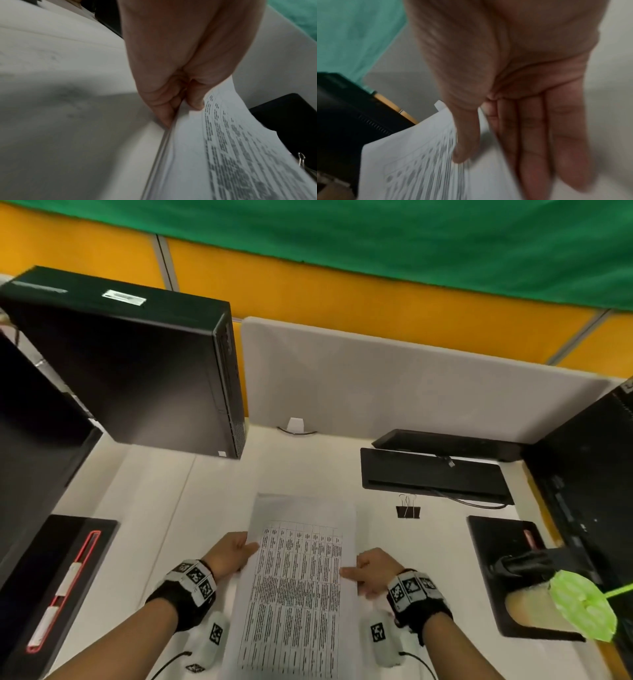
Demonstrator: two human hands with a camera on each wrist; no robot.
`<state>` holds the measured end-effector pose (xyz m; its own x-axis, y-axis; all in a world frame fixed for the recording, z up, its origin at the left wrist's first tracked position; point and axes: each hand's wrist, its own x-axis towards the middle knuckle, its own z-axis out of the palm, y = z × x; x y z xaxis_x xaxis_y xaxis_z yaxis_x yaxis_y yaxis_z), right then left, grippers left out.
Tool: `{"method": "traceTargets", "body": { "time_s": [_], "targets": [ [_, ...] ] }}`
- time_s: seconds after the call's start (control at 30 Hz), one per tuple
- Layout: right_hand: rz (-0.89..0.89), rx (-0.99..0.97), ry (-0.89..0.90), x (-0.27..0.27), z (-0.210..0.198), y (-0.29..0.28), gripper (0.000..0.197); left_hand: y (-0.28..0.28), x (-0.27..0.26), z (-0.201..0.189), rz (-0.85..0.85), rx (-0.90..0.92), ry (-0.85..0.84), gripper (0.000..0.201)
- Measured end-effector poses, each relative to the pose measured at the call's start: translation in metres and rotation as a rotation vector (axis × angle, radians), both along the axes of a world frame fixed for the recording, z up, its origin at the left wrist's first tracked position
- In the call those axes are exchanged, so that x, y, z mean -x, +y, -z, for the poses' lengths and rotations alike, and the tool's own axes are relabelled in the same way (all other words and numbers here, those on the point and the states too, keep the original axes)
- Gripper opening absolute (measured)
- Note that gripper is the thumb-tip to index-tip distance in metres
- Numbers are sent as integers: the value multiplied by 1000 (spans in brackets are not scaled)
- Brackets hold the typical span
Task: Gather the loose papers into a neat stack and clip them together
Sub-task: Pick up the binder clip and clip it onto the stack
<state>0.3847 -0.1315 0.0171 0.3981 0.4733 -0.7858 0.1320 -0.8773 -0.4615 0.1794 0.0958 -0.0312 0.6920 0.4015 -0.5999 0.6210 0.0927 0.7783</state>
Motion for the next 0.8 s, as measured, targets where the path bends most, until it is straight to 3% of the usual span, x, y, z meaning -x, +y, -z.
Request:
{"method": "traceTargets", "body": {
  "time_s": [0.13,0.23,0.3,0.43,0.5,0.7,0.8],
  "targets": [
    [73,23,-499,-69,-21,8,5,-3,7,7,-12,-58,24,15],
    [20,4,-782,-111,-30,14,47,-9,6,2,-22,-84,25,25],
    [-87,99,-772,-128,-30,18,53,-12,5,-1,-25,-108,31,27],
    [-151,290,-696,-139,-23,26,19,-14,7,-2,-14,-129,3,30],
    [-155,353,-682,-141,-22,28,13,-14,10,1,-18,-136,5,31],
    [-53,233,-662,-133,-19,10,6,-23,20,9,-66,-169,-52,34],
    [14,151,-578,-126,-16,0,13,-33,26,10,-98,-228,-69,32]
  ]
}}
